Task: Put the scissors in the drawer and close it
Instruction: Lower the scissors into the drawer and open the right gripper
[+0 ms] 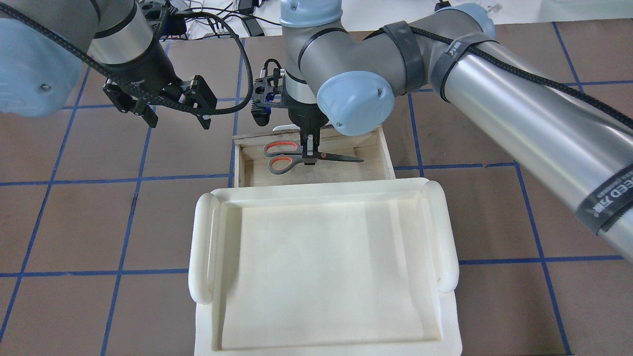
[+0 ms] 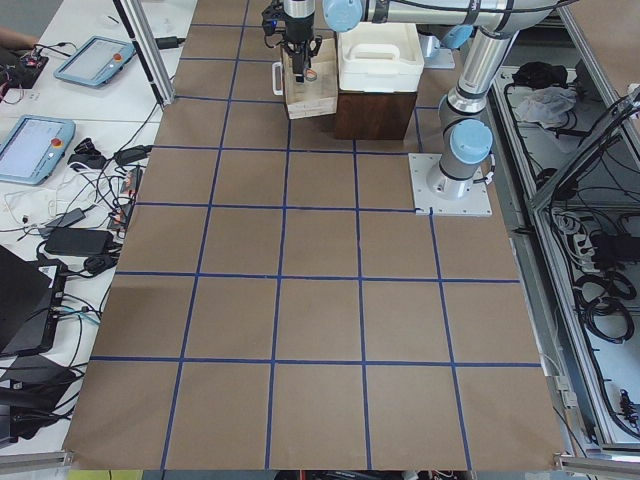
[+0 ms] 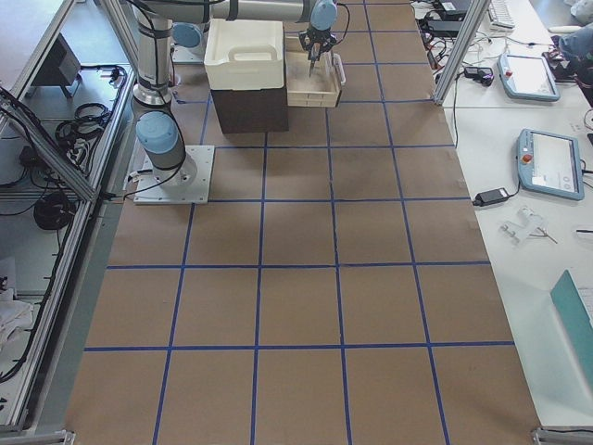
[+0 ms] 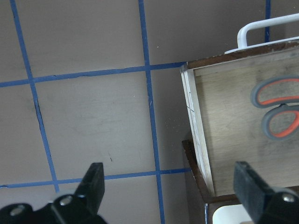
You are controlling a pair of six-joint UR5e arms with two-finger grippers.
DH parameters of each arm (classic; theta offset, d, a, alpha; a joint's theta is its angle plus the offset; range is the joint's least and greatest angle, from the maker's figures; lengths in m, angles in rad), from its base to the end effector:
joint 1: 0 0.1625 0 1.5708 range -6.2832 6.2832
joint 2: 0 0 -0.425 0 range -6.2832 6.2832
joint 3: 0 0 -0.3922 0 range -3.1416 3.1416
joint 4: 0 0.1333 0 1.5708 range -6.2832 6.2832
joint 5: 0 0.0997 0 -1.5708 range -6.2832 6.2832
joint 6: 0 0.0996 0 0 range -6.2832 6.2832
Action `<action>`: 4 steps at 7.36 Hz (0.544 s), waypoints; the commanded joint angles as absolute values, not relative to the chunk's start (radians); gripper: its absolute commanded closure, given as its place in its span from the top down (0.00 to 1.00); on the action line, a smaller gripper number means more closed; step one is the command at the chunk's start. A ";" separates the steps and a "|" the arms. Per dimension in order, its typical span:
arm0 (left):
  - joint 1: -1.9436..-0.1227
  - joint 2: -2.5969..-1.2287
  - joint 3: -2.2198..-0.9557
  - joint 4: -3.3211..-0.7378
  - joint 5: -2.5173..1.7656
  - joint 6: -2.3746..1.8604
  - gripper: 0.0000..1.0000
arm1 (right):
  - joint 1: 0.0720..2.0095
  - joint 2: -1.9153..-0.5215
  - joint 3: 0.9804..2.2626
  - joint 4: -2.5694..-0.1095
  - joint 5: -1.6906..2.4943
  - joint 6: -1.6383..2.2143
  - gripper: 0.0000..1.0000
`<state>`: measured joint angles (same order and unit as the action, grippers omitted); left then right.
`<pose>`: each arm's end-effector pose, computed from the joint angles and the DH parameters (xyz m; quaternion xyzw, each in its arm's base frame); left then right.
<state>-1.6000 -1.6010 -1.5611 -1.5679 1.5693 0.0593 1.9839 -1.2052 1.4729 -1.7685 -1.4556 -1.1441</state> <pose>-0.1481 -0.4988 0.4779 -0.0442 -0.9990 -0.0088 0.0009 0.3826 -0.5122 0.3500 -0.6993 0.7117 0.0121 0.0662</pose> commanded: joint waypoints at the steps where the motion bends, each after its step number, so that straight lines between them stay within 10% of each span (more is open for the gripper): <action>1: -1.601 -1.603 -1.562 -1.569 1.569 0.057 1.00 | 1.985 -1.207 1.491 -1.793 -1.453 -1.140 0.42; 2: -1.601 -1.609 -1.562 -1.568 1.571 0.057 1.00 | 1.985 -1.206 1.491 -1.793 -1.453 -1.137 0.47; 4: -1.601 -1.611 -1.562 -1.563 1.569 0.054 1.00 | 1.985 -1.207 1.491 -1.790 -1.456 -1.138 0.93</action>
<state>-1.6013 -1.6088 -1.5616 -1.5654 1.5696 0.0554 1.9849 -1.2068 1.4905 -1.7915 -1.4541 -1.1382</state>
